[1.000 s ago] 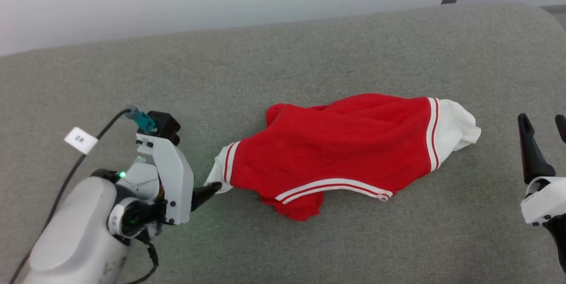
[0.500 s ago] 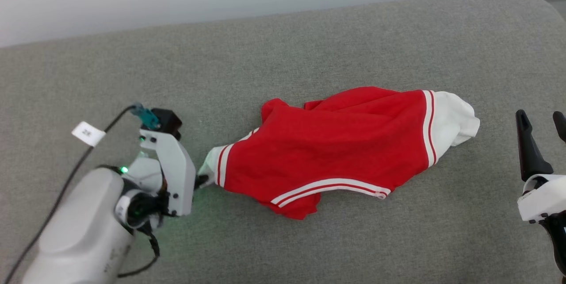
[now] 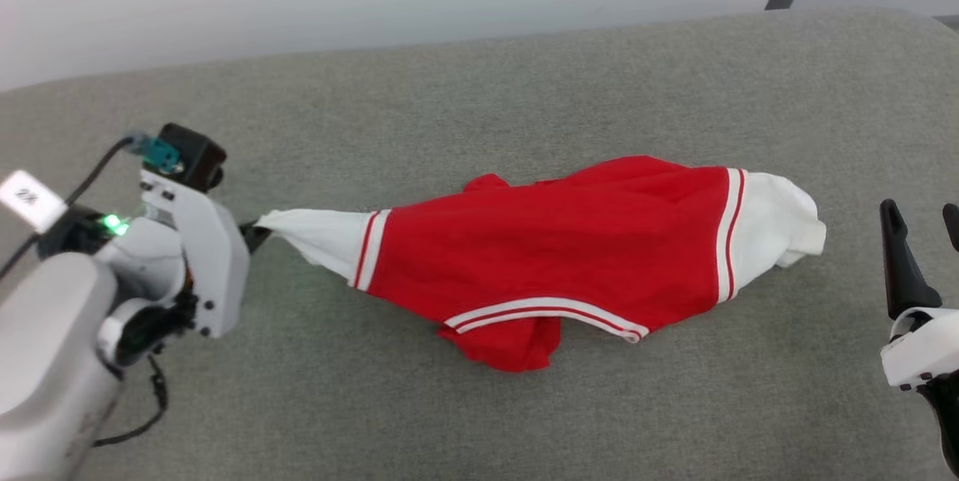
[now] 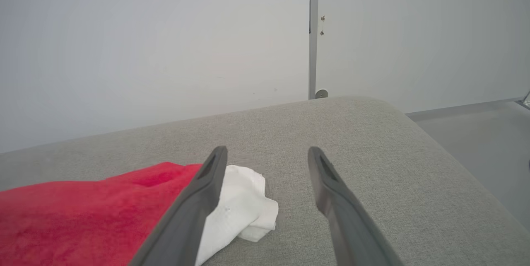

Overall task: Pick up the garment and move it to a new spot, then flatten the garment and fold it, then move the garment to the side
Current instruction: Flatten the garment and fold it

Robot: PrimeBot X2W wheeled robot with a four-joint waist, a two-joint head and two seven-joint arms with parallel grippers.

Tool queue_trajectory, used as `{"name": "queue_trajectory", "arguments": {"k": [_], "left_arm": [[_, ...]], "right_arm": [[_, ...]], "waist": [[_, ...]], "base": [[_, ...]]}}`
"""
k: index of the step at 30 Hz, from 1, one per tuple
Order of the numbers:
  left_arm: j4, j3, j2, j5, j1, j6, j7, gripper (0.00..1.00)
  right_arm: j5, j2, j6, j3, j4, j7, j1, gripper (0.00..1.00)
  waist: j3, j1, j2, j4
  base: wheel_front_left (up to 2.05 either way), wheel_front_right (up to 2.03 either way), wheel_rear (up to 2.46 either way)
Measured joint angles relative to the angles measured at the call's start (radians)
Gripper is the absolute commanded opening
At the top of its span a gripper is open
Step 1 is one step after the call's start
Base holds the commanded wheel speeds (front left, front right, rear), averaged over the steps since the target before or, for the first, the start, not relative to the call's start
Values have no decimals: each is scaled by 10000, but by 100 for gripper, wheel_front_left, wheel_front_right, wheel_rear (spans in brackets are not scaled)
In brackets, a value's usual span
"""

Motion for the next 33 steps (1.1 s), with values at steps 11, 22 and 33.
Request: {"name": "queue_trajectory", "arguments": {"k": [11,22,33], "left_arm": [[-13,430,984,-307,1214,125,-696,0],[-167,698,1043,-1106,3187,874,-1129,0],[40,656,619,-1494,3830,932,-1413,0]], "right_arm": [[0,19,0,-6,-4,23,334,100],[77,79,0,-56,-52,98,575,100],[102,211,0,10,-67,196,600,100]], "waist": [[-206,0,0,322],[-318,0,0,450],[-262,0,0,496]], "base": [[0,0,0],[0,0,0],[0,0,0]]}}
